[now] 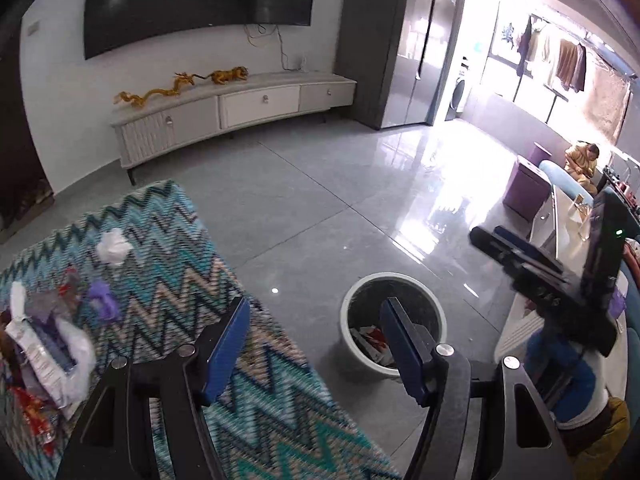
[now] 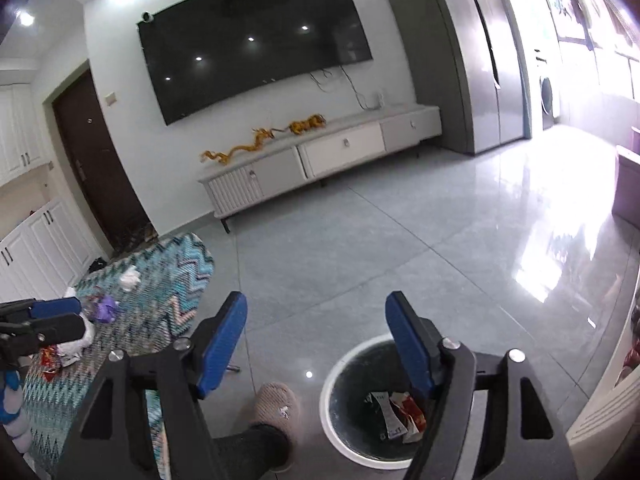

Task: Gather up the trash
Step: 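Grasp the red snack bag with left tool while right grasps purple bag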

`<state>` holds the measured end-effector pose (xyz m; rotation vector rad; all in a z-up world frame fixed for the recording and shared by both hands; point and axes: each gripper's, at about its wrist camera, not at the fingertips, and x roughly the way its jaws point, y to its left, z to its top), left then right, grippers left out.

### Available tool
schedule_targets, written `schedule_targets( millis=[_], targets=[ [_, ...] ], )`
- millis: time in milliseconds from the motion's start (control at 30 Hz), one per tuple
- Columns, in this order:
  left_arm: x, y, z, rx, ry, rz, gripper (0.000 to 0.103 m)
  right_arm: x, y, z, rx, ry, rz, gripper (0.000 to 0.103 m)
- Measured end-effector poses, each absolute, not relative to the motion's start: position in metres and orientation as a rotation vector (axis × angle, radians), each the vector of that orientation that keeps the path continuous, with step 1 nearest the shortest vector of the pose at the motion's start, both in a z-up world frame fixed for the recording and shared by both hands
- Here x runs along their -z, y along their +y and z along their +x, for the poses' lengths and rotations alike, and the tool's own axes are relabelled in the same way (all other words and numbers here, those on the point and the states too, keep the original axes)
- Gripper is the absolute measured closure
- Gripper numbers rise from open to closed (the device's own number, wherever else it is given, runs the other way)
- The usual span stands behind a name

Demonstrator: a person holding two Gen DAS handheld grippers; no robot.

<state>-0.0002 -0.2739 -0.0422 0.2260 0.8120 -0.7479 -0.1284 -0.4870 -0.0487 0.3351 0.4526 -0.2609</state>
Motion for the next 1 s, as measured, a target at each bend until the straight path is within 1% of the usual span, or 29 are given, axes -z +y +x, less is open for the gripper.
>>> schedule_targets(
  millis=[133, 267, 433, 567, 633, 767, 833, 1000],
  targets=[
    [0.031, -0.206, -0.002, 0.642, 0.779, 0.181, 0.038, 0.001, -0.441, -0.130, 0.165, 0.395, 0.296, 0.025],
    [0.036, -0.139, 0.004, 0.543, 0.768, 0.145, 0.038, -0.031, -0.393, -0.126, 0.077, 0.389, 0.254, 0.021],
    [0.057, -0.059, 0.010, 0.469, 0.807, 0.044, 0.038, -0.044, -0.349, -0.112, -0.019, 0.404, 0.206, 0.021],
    [0.079, -0.010, 0.026, 0.404, 0.834, -0.010, 0.040, -0.033, -0.328, -0.085, -0.077, 0.450, 0.187, 0.021],
    [0.089, 0.009, 0.037, 0.381, 0.852, -0.034, 0.045, -0.023, -0.317, -0.063, -0.111, 0.486, 0.192, 0.021],
    [0.111, 0.030, 0.061, 0.351, 0.895, -0.056, 0.048, 0.002, -0.294, -0.011, -0.178, 0.583, 0.186, 0.022],
    [0.121, 0.034, 0.072, 0.348, 0.909, -0.053, 0.050, 0.019, -0.283, 0.019, -0.213, 0.634, 0.174, 0.028],
    [0.142, 0.037, 0.098, 0.373, 0.950, -0.068, 0.059, 0.061, -0.254, 0.090, -0.278, 0.744, 0.148, 0.035]
  ],
)
